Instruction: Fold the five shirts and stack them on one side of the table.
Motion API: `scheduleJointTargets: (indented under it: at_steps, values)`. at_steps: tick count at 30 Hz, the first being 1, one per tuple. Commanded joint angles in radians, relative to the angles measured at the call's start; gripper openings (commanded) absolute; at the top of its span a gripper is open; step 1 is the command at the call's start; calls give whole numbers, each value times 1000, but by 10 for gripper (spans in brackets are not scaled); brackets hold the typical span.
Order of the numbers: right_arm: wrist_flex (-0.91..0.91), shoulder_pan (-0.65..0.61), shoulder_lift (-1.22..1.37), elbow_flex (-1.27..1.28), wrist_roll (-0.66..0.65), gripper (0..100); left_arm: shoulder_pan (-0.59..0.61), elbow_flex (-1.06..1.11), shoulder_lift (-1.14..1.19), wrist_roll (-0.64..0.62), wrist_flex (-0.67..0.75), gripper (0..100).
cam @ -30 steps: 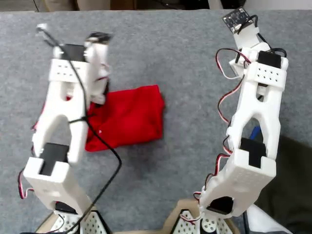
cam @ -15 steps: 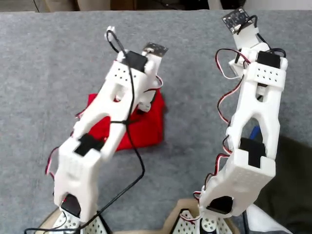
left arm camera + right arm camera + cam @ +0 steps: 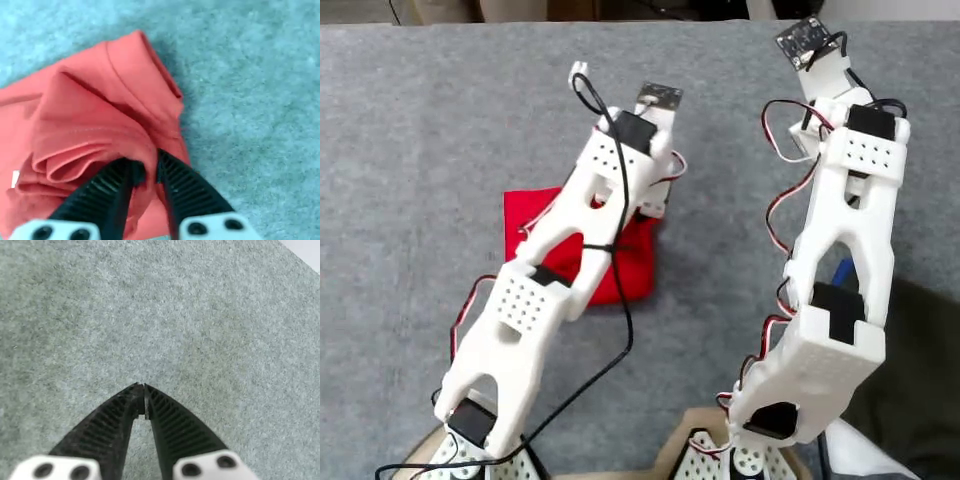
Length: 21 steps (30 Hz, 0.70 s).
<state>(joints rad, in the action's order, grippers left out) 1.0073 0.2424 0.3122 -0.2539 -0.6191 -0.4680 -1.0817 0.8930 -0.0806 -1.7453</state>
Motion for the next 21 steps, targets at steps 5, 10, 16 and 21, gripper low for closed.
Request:
scheduleJointTargets:
  at_steps: [5,10,16,21]
  values:
    - [-9,16,-5,-45,-18,8,133,-58,-22,-115,-12,269]
    - [46,10,-15,-64,-17,8,287,-58,-22,-118,-12,266]
    - [333,-71,-65,-151,-18,6,535,-58,-24,-110,-12,249]
    - [451,-194,-183,-147,-74,6,660,-58,-73,-57,-12,250]
